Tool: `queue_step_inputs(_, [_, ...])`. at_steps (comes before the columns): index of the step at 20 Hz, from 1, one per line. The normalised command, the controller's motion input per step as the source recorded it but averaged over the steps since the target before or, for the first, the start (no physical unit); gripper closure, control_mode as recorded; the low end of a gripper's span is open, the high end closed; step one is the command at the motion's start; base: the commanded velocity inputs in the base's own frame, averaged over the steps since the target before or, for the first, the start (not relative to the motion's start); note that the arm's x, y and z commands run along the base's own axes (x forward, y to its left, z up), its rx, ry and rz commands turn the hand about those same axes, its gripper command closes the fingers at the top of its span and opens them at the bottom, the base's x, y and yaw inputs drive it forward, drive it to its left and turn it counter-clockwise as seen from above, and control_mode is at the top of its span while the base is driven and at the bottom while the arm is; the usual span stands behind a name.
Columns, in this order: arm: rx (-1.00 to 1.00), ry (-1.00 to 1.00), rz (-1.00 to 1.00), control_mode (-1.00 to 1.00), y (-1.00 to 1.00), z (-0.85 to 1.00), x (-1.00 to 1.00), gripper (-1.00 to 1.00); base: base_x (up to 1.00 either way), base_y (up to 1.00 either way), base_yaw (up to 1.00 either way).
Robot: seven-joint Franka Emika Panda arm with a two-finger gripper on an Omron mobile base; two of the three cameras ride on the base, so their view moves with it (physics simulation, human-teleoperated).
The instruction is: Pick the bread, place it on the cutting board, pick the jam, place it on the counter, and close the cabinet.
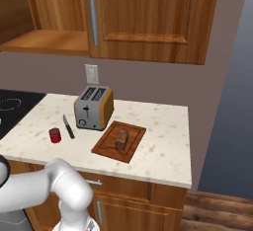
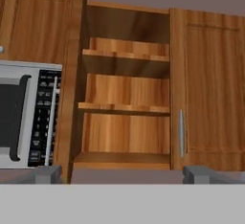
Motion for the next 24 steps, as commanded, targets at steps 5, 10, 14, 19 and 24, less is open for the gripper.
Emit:
queue_step_inputs(5, [0.00,0.00,0.00,-1.00,0.69,0.00,0.05,-1.00,0.00,0.00,0.00])
queue_step_inputs(10, [0.00,0.00,0.00,-1.00,0.62,0.00,0.13,-1.00,0.00,0.00,0.00])
queue_step_inputs(14, [0.00,0.00,0.00,-1.00,0.59,0.00,0.22,-1.00,0.00,0.00,0.00])
queue_step_inputs(19, [0.00,0.00,0.00,-1.00,0.57,0.00,0.25,-1.00,0.00,0.00,0.00])
queue_step_inputs(24, [0.00,0.00,0.00,-1.00,0.58,0.00,0.24,-1.00,0.00,0.00,0.00])
